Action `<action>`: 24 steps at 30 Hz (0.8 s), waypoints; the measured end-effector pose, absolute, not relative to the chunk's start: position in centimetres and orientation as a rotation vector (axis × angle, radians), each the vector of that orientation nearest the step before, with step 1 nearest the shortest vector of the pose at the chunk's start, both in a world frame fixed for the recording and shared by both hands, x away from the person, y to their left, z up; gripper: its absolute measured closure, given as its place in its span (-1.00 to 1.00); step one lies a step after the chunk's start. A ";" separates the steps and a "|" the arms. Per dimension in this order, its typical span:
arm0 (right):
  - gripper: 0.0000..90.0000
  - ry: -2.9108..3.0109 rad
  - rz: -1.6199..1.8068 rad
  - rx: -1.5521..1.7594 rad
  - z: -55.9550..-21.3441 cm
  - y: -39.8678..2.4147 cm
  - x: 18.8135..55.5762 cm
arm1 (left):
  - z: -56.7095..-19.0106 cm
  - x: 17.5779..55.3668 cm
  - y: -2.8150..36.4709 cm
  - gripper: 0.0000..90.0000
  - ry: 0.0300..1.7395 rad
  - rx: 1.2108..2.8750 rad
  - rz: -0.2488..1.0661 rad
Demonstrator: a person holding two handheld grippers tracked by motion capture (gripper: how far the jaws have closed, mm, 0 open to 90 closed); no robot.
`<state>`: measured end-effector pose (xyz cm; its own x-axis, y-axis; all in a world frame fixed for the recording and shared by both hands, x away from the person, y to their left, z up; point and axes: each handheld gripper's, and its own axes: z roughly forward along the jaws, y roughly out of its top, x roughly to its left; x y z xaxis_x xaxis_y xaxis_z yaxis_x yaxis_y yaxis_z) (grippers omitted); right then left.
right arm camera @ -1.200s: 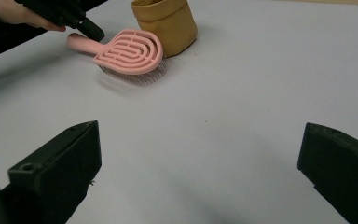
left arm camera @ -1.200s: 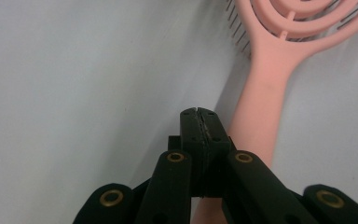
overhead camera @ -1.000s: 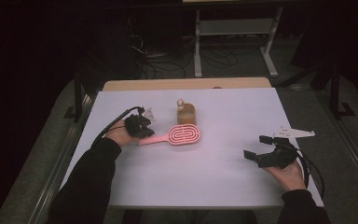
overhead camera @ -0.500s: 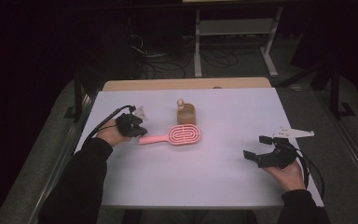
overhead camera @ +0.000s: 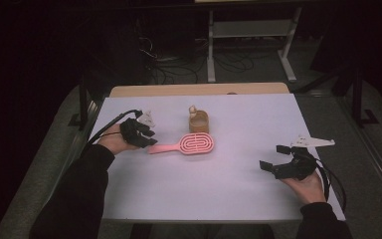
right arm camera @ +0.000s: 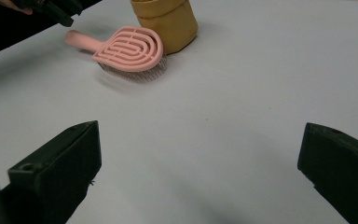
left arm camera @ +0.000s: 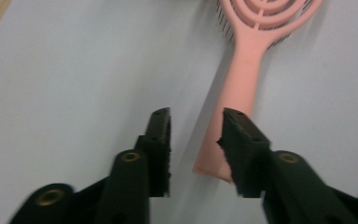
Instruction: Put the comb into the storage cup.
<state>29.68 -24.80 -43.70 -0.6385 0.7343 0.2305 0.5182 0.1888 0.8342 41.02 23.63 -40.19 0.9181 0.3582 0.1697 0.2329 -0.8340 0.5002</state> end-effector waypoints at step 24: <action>-1.00 2.240 1.436 1.203 -43.7 -24.9 29.7 | -38.9 41.5 19.9 -1.00 0.309 2.631 0.229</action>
